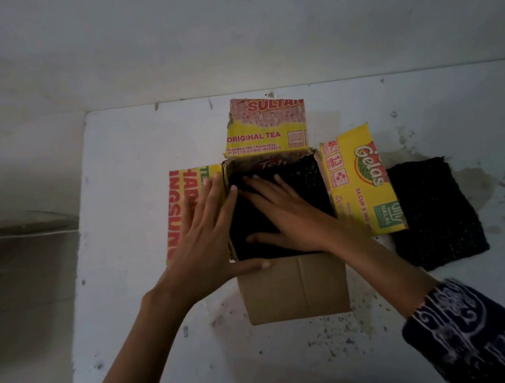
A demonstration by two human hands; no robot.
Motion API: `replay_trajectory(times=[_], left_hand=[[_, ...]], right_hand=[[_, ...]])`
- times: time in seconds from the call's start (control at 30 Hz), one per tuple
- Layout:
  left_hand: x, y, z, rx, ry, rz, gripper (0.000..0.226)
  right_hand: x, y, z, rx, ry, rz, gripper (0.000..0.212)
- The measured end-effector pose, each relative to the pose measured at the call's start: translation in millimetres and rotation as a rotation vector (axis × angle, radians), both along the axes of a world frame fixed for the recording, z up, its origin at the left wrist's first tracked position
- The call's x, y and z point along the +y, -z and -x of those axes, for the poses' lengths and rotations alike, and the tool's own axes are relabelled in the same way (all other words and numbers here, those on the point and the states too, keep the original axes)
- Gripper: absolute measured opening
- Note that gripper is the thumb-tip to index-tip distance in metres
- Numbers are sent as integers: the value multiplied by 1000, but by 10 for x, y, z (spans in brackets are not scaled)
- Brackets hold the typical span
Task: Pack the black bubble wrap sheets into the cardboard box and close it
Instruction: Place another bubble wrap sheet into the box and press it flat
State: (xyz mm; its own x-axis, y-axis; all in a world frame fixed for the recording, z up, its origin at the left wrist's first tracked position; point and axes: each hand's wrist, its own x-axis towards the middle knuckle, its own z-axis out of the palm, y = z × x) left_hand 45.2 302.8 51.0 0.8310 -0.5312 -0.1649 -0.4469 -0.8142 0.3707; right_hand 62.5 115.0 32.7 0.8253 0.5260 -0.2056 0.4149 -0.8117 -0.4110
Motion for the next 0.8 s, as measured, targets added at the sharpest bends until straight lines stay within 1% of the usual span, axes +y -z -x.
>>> replay_trajectory(times=[0.03, 0.1, 0.17, 0.23, 0.3, 0.37, 0.43, 0.53, 0.6, 0.67, 0.8], left_hand=[[-56, -27, -7, -21, 22, -2, 111], [-220, -62, -31, -33, 61, 27, 94], [-415, -53, -77, -14, 106, 59, 80], [-610, 30, -148, 22, 144, 62, 73], [-774, 139, -241, 37, 190, 33, 74], [-872, 262, -338, 37, 253, -34, 78], [-908, 354, -411, 28, 297, -106, 84], [-926, 394, -443, 9, 308, -125, 102], [-936, 385, -436, 15, 313, -144, 109], [-959, 374, -430, 2, 313, -204, 108], [-1039, 334, -382, -50, 311, -340, 98]], right_hand=[[-64, -59, 36, -26, 52, -26, 69], [-221, -150, 127, -159, 145, -30, 53], [-399, -197, 227, -305, 245, -10, 47], [-568, -194, 318, -374, 359, -31, 41], [-692, -159, 391, -401, 468, -97, 39], [-769, -105, 445, -387, 534, -183, 41], [-800, -40, 480, -362, 556, -226, 42], [-786, 34, 489, -313, 577, -278, 42], [-758, 56, 489, -281, 596, -322, 45], [-745, 71, 482, -267, 612, -353, 46], [-754, 99, 482, -265, 608, -365, 45]])
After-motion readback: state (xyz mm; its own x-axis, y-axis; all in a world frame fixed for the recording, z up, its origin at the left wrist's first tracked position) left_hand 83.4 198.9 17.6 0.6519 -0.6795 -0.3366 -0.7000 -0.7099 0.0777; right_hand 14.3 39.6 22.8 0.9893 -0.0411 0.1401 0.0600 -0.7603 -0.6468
